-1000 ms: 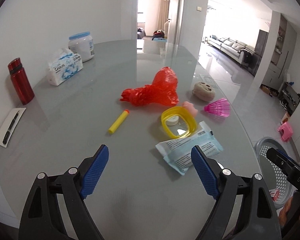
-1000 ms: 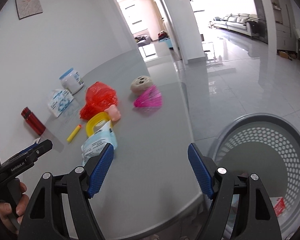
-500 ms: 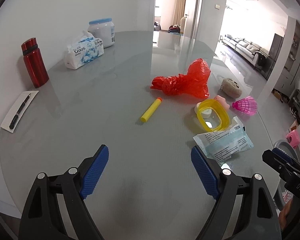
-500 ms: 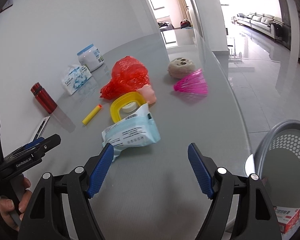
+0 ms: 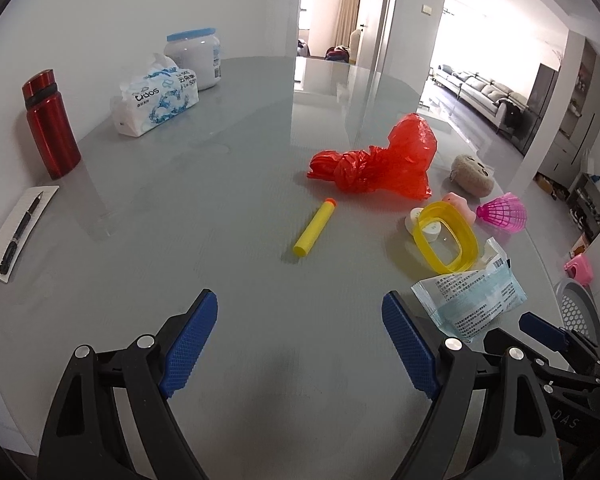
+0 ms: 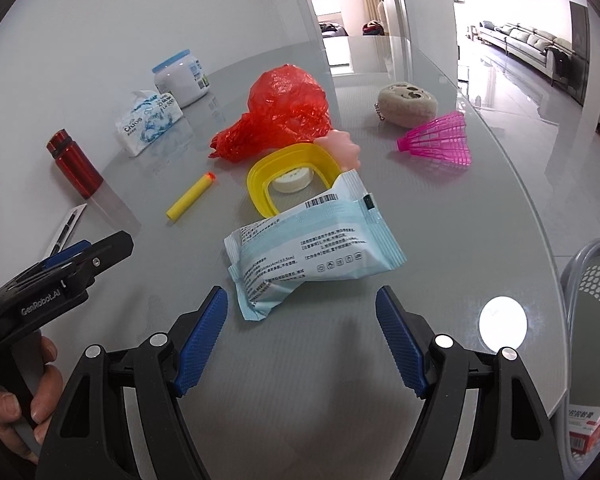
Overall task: Collect trash
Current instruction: 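Reach the right tool to the blue-white wipes packet and close on it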
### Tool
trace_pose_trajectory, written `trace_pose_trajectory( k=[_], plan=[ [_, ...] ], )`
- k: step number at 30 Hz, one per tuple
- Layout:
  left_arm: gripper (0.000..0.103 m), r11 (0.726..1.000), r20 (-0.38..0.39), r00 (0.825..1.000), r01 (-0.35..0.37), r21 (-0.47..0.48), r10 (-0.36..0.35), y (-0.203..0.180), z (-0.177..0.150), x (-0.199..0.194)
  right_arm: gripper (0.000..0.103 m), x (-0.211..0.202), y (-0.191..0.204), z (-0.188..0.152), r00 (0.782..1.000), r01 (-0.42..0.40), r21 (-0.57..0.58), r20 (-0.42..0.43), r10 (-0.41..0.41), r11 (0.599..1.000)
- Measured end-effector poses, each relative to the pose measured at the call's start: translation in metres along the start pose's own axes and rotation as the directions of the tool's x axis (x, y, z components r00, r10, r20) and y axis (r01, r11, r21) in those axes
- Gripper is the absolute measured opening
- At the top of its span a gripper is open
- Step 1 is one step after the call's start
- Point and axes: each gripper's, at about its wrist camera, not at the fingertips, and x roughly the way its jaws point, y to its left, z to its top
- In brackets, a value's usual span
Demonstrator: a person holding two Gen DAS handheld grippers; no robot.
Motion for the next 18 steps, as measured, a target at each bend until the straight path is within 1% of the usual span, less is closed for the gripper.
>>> trace_pose_trajectory(
  k=[4, 7, 9, 18],
  plan=[
    [0.083, 1.000, -0.004, 1.000, 0.016, 0.006, -0.016, 0.003, 0.002, 0.006, 0.073, 0.007, 0.002, 0.003, 0.998, 0.064, 0.026, 0.002, -0.064, 0.998],
    [0.083, 1.000, -0.008, 1.000, 0.029, 0.011, -0.029, 0.004, 0.003, 0.010, 0.073, 0.012, -0.004, 0.004, 0.996, 0.092, 0.048, -0.016, -0.091, 0.995],
    [0.083, 0.999, -0.011, 0.999, 0.039, 0.014, -0.039, 0.003, 0.004, 0.013, 0.073, 0.011, -0.007, 0.004, 0.993, 0.115, 0.058, -0.011, -0.115, 0.992],
    [0.083, 0.997, -0.012, 0.998, 0.067, 0.033, -0.066, 0.003, 0.016, 0.026, 0.073, 0.005, -0.042, 0.006, 0.976, 0.218, 0.139, -0.011, -0.219, 0.966]
  ],
)
